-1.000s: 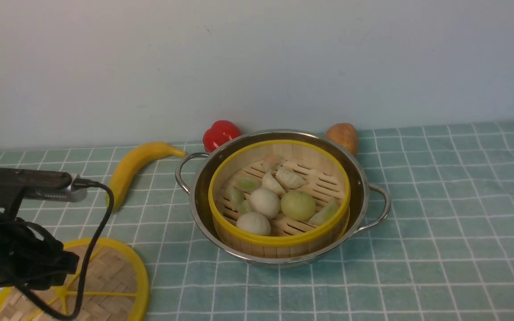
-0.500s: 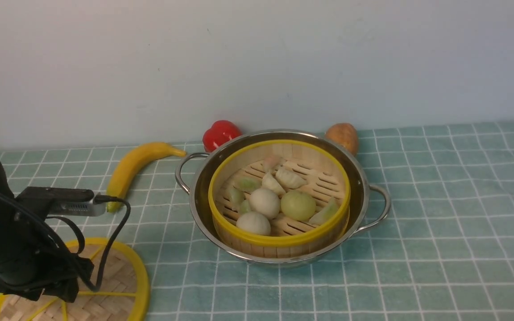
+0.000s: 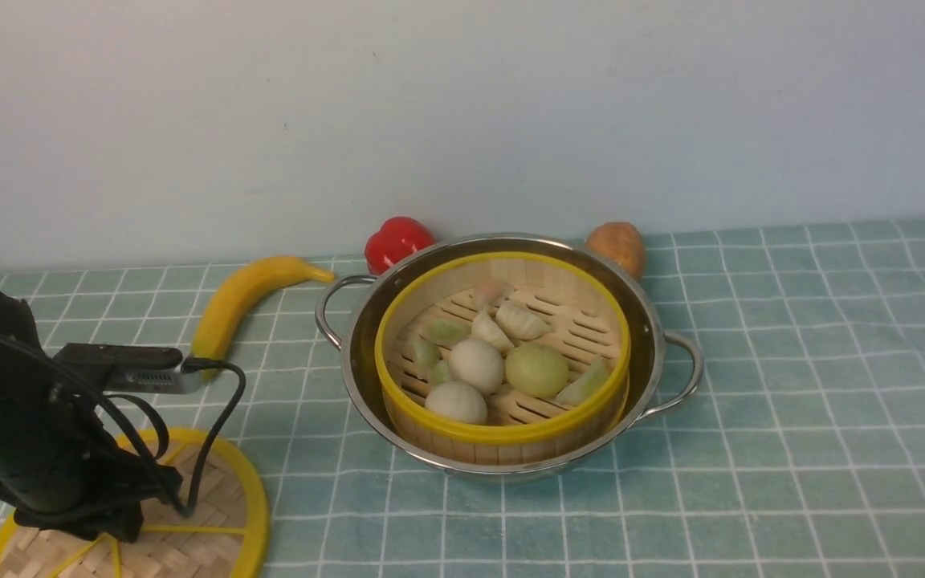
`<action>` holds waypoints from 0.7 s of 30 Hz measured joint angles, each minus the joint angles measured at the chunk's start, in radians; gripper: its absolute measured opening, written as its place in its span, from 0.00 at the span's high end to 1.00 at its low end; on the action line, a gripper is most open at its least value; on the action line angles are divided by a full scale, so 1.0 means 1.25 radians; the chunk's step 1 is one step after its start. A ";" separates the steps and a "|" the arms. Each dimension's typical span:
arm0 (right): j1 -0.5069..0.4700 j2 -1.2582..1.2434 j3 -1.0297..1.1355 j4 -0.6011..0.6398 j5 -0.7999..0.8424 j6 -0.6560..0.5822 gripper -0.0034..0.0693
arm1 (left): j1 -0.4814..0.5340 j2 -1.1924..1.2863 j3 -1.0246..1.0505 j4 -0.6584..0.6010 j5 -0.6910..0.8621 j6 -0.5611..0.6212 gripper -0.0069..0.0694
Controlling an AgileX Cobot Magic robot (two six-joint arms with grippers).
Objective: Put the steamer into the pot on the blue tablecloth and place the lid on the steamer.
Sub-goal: 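Grasp the bamboo steamer lid lying on the table by its centre knob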
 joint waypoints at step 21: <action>0.000 0.000 0.000 0.000 0.000 0.000 0.62 | -0.001 -0.072 -0.256 -0.017 0.231 0.052 0.76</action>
